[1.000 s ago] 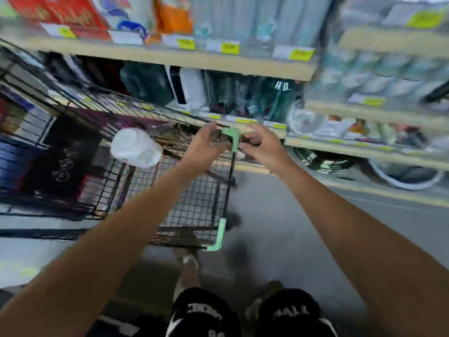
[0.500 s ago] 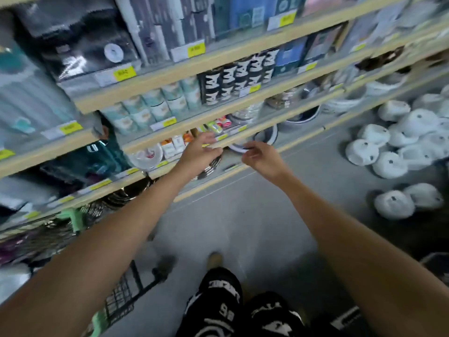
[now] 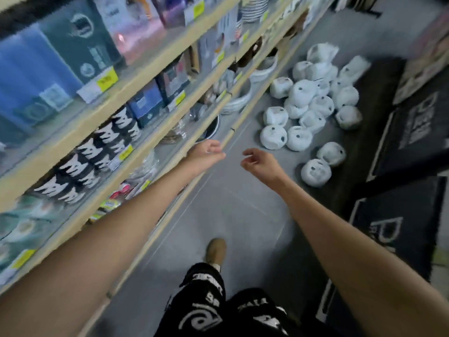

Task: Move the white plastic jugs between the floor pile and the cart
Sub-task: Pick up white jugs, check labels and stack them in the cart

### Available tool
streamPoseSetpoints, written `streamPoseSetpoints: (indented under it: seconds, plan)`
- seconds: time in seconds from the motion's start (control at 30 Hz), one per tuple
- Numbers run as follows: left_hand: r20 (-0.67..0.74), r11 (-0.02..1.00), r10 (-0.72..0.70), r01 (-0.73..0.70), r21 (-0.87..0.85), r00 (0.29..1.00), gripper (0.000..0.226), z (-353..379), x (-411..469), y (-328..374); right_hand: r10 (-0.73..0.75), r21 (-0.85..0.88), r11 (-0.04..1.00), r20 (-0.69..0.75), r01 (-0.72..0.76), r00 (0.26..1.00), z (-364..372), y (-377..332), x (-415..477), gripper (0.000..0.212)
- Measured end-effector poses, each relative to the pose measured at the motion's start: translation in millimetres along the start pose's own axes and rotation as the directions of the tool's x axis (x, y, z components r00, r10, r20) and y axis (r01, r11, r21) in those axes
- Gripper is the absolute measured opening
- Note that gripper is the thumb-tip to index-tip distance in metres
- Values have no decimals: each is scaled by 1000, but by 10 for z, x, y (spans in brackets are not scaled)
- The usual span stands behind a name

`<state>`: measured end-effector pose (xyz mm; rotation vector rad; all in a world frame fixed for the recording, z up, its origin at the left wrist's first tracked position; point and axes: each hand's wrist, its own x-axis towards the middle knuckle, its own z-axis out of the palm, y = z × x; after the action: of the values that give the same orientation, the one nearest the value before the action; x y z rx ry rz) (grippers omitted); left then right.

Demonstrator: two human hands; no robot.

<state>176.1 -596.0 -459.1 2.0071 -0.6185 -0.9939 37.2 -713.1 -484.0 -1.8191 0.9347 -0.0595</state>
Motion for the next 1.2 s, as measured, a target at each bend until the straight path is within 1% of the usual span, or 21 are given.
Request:
streamPoseSetpoints:
  seconds: [0.17, 0.33, 0.4, 0.57, 0.63, 0.73, 0.77, 0.83, 0.87, 0.93, 0.97, 1.1, 1.2]
  plan:
    - [211, 992, 39, -62, 106, 977, 43, 430, 877, 653, 116, 97, 990, -160, -102, 980, -665, 166, 475, 30]
    - [371, 983, 52, -112, 143, 927, 41, 1222, 1531, 1181, 224, 200, 965, -288, -170, 931, -1414, 590, 773, 27]
    - [419, 981, 47, -121, 151, 907, 41, 1579, 1701, 1354, 257, 241, 953, -317, -185, 913, -1714, 796, 866, 28]
    - [520, 967, -6, -128, 220, 854, 46, 2475, 2184, 1755, 353, 316, 916, -336, -248, 873, -2457, 1427, 1160, 30]
    - [549, 958, -39, -125, 258, 835, 47, 2813, 2407, 1928, 394, 354, 894, -334, -274, 856, -2799, 1629, 1282, 32]
    - [585, 948, -111, -91, 305, 804, 47, 3323, 2740, 2214, 423, 367, 879, -303, -304, 854, -3343, 1918, 1473, 33]
    - [592, 946, -135, -75, 316, 795, 42, 3488, 2848, 2300, 423, 345, 884, -304, -315, 854, -3512, 2008, 1546, 34]
    - [589, 942, -161, -55, 331, 792, 24, 3804, 3055, 2437, 437, 320, 884, -304, -342, 846, -3807, 2226, 1714, 35]
    - [586, 942, -172, -41, 332, 792, 25, 3956, 3155, 2477, 452, 330, 875, -293, -355, 842, -3931, 2339, 1802, 34]
    - [573, 942, -208, 4, 336, 793, 45, 4202, 3336, 2524, 475, 341, 861, -270, -378, 838, -4132, 2529, 1971, 32]
    - [563, 940, -226, 26, 341, 795, 52, 4305, 3423, 2536, 480, 341, 858, -260, -385, 838, -4216, 2616, 2062, 31]
    - [547, 938, -285, 111, 329, 787, 59, 4655, 3807, 2443, 520, 366, 828, -216, -425, 826, -4371, 2985, 2473, 30]
    - [522, 931, -322, 167, 323, 790, 58, 4938, 4173, 2206, 553, 364, 805, -177, -468, 814, -4333, 3357, 2825, 36]
